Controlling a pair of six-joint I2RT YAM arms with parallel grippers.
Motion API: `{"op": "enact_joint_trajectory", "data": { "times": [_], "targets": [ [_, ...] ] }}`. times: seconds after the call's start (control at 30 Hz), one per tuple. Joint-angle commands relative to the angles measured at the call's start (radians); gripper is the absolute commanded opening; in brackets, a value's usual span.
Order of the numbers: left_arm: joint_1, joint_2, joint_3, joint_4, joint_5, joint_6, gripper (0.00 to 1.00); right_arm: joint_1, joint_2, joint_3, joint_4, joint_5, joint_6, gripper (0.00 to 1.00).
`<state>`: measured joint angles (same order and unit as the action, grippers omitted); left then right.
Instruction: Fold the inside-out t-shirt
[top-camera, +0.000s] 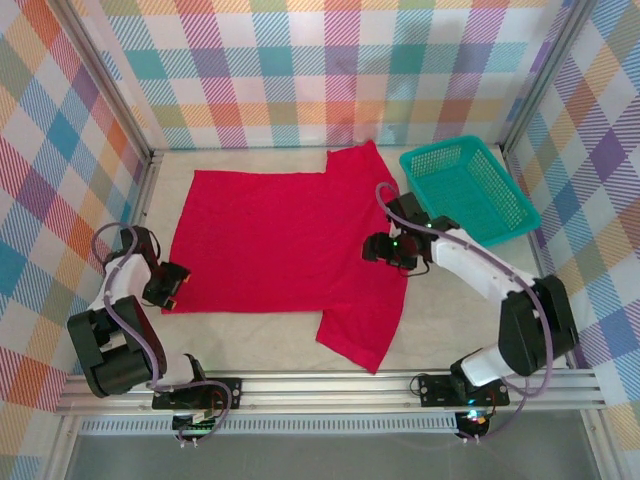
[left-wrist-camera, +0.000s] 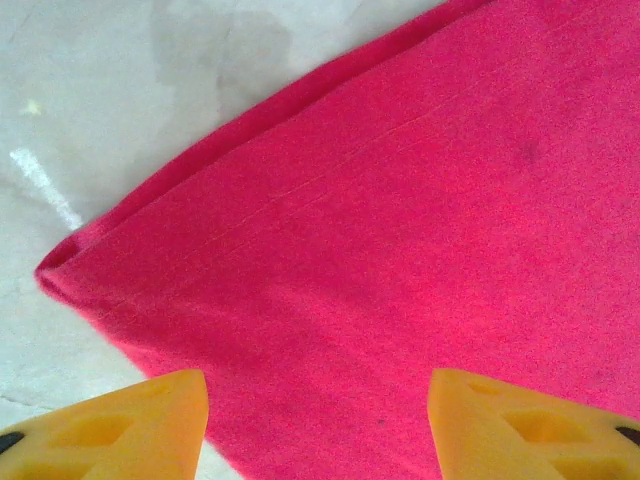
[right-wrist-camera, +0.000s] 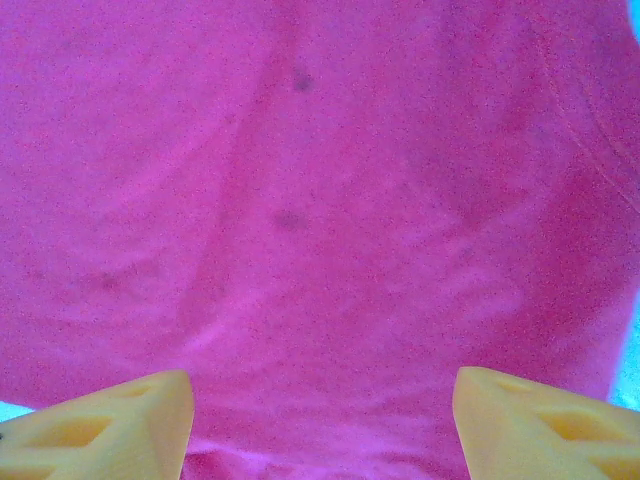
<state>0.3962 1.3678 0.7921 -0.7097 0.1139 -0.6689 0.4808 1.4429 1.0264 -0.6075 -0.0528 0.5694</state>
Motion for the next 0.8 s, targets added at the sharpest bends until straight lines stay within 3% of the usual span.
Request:
{"op": "enact_joint_trajectory", "data": {
  "times": [0.0,0.3,0.47,0.53,0.77],
  "targets": [
    [0.008,0.012,-0.03,0.024,-0.033,-0.023,0.58,-0.002,-0.098,-0.043,-0.008,0.031,0.031,0.69],
    [0.013,0.023,-0.082,0.071,-0.074,-0.034,0.51,0.013,-0.154,-0.103,-0.072,0.038,0.054,0.68],
    [0.013,0.126,-0.1,0.165,-0.03,-0.058,0.15,0.069,-0.172,-0.091,-0.175,0.075,0.11,0.64],
    [0.013,0.143,-0.096,0.171,-0.012,-0.062,0.0,0.115,-0.183,-0.106,-0.23,0.082,0.152,0.61],
    [0.013,0.013,-0.099,0.133,-0.015,-0.064,0.0,0.406,-0.24,-0.267,-0.255,0.082,0.403,0.41]
  ]
}}
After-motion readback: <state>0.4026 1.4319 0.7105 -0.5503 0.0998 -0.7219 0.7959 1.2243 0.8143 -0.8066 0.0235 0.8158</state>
